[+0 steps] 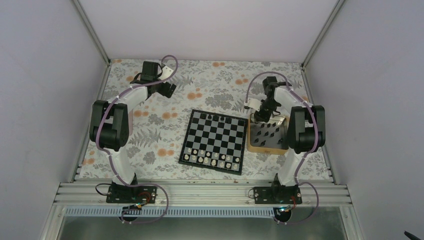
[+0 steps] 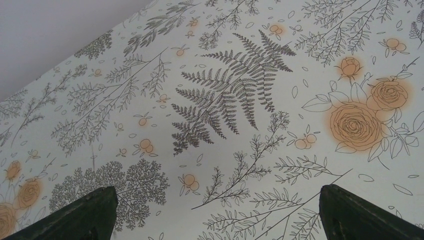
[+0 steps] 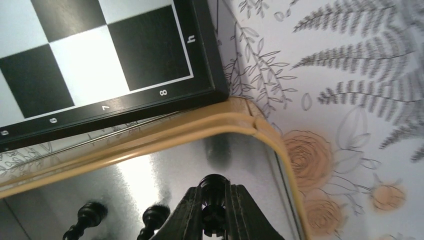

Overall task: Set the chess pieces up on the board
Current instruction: Pick up the chess piece from the storage box, then place the chess piece on the chessboard.

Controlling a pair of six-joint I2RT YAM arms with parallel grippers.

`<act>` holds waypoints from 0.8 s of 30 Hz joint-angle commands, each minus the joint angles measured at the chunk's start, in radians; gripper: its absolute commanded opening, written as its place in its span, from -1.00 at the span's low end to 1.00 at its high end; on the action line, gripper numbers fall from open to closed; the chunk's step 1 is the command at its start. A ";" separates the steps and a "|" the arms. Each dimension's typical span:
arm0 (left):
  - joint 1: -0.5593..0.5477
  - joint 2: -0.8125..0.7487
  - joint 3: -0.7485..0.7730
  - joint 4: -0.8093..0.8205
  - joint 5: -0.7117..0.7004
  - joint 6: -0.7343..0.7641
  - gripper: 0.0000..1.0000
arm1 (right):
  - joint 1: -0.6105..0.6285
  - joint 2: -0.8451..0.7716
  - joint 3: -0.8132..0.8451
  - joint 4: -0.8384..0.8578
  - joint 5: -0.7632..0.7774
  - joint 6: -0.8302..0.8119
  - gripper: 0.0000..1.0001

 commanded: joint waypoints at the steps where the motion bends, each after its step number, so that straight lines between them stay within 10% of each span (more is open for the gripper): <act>1: -0.003 -0.001 0.016 0.010 0.024 0.008 1.00 | 0.021 -0.066 0.071 -0.076 0.011 0.017 -0.89; 24: 0.000 -0.050 -0.050 0.047 0.029 0.039 1.00 | 0.525 0.372 0.883 -0.185 -0.005 0.050 -0.89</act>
